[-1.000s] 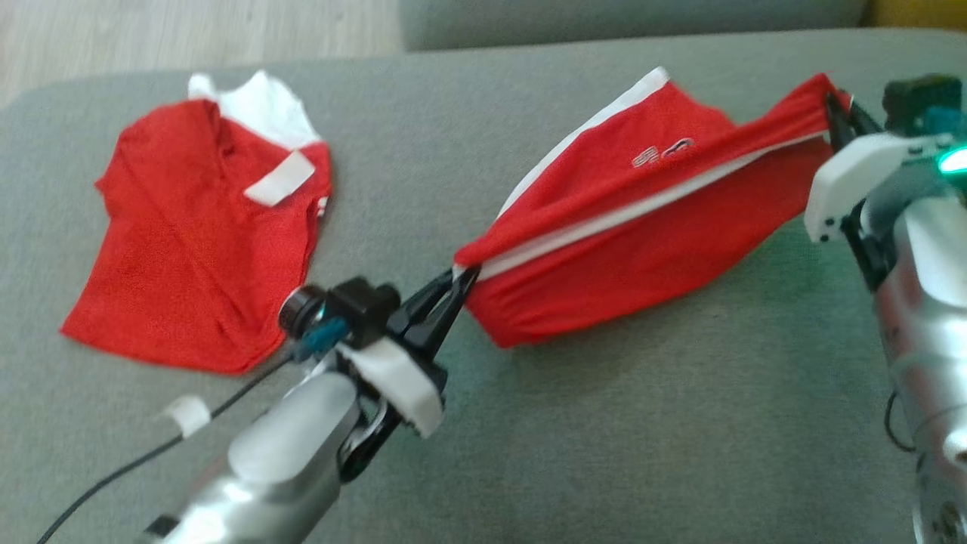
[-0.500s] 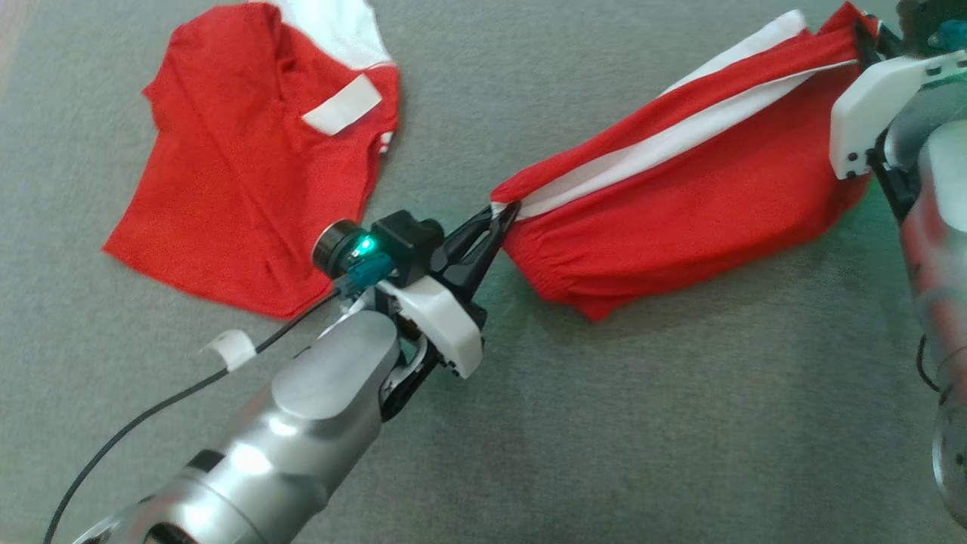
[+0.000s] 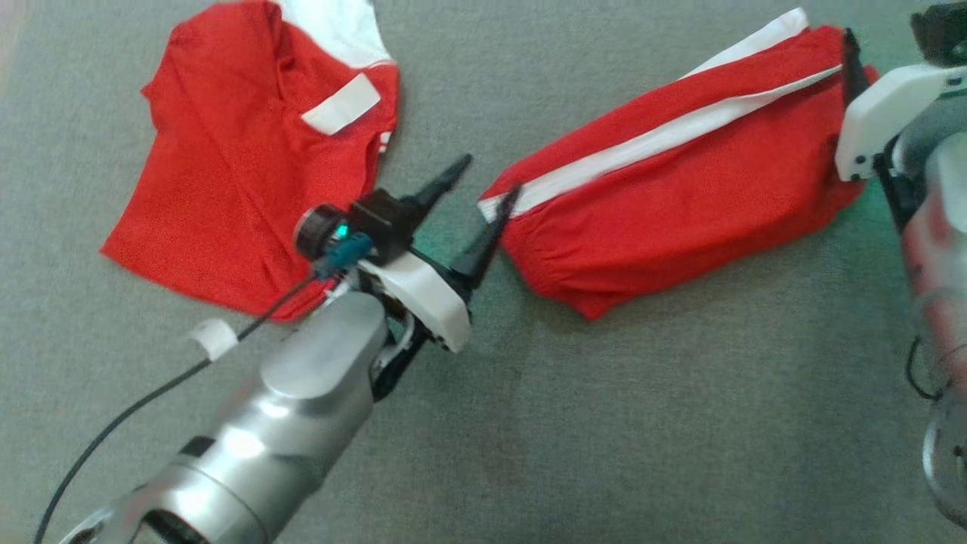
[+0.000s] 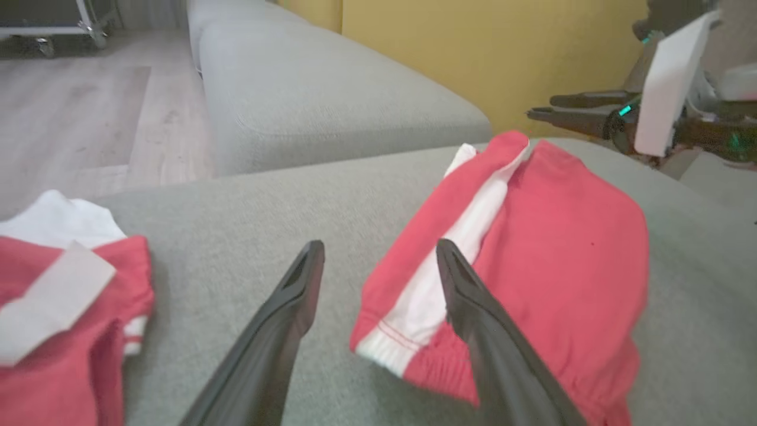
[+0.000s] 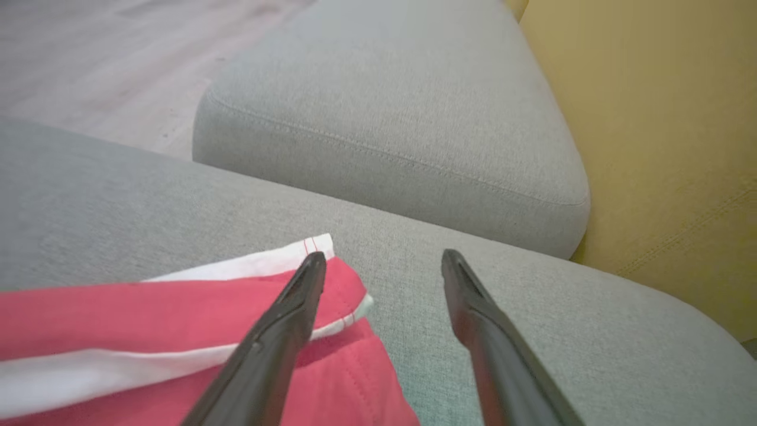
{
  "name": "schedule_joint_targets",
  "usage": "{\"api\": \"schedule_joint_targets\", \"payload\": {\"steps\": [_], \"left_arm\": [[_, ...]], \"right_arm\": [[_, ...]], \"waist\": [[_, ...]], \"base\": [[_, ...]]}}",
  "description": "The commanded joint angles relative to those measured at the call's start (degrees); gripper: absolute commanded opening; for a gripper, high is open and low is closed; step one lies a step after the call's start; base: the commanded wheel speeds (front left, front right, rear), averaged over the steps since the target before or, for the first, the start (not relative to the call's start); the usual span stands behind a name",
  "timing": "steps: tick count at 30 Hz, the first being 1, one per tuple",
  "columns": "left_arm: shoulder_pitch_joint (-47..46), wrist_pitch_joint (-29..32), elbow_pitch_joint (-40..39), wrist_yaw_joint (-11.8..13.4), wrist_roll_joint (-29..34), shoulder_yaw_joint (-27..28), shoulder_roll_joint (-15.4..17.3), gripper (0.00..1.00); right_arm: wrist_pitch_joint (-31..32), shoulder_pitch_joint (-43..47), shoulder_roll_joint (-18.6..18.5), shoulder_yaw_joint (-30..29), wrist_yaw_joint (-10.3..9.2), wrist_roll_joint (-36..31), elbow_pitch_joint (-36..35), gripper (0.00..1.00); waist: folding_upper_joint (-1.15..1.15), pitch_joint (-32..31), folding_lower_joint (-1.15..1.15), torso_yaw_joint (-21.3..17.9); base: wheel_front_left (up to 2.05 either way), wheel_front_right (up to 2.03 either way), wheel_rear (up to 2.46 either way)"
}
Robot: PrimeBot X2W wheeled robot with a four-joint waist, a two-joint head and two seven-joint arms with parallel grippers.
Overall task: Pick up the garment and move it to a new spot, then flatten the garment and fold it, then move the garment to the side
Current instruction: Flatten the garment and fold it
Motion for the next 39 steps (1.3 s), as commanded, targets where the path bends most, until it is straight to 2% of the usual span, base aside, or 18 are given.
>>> {"api": "schedule_joint_targets", "payload": {"steps": [1, 7, 11, 14, 18, 23, 24, 27, 33, 39], "left_arm": [[-1.13, -0.65, -2.19, 0.95, 0.26, 3.85, 2.37, 1.0], [3.4, -0.69, -9.23, 3.26, 2.27, 11.7, 5.38, 1.0], [6.54, -0.7, -13.22, 4.6, 3.67, 15.99, 6.56, 1.0], [9.96, -0.7, -17.3, 5.7, 5.13, 20.3, 7.18, 1.0], [14.79, -0.7, -21.46, 6.3, 7.68, 24.93, 7.06, 1.0], [21.01, -0.7, -24.53, 5.92, 10.37, 29.88, 6.22, 1.0], [23.4, -0.71, -26.16, 5.61, 12.52, 31.59, 6.01, 1.0], [27.9, -0.71, -27.24, 5.01, 14.78, 34.0, 4.89, 1.0], [34.56, -0.71, -27.62, 4.02, 17.96, 38.71, 1.96, 1.0], [34.97, -0.71, -27.71, 2.04, 20.18, 40.64, 0.14, 1.0]], "right_arm": [[-2.95, -0.85, 1.92, 0.53, -0.13, 0.64, -0.93, 1.0], [-10.1, 0.2, 3.95, 1.23, -0.13, 5.4, 0.74, 1.0], [-11.48, 1.47, 5.22, 2.75, -0.13, 9.05, -0.73, 1.0], [-11.69, 4.35, 6.34, 5.17, -0.13, 14.13, -7.58, 1.0], [-11.72, 13.35, 6.24, 8.23, -0.13, 21.94, -19.36, 1.0], [-11.73, 25.98, 5.82, 10.04, -0.13, 27.41, -30.55, 1.0], [-11.73, 30.0, 6.3, 10.53, -0.13, 27.85, -33.76, 1.0], [-11.73, 35.23, 7.52, 10.65, -0.13, 27.94, -37.17, 1.0], [-11.73, 42.0, 9.38, 11.36, -0.13, 27.91, -39.72, 1.0], [-11.74, 41.81, 9.8, 10.81, -0.13, 26.98, -39.33, 1.0]], "waist": [[0.0, -2.12, 0.0, -1.55], [0.0, -6.95, 0.0, -4.26], [0.0, -9.41, 0.0, -5.65], [0.0, -11.3, 0.0, -6.92], [0.0, -13.7, 0.0, -8.04], [0.0, -16.0, 0.0, -9.57], [0.0, -16.68, 0.0, -10.24], [0.0, -17.47, 0.0, -10.99], [0.0, -18.11, 0.0, -11.54], [0.0, -16.75, 0.0, -9.94]], "base": [[0.0, 0.0, 0.0], [0.0, 0.0, 0.0], [0.0, 0.0, 0.0], [0.0, 0.0, 0.0], [0.0, 0.0, 0.0], [0.0, 0.0, 0.0], [0.0, 0.0, 0.0], [0.0, 0.0, 0.0], [0.0, 0.0, 0.0], [0.0, 0.0, 0.0]]}}
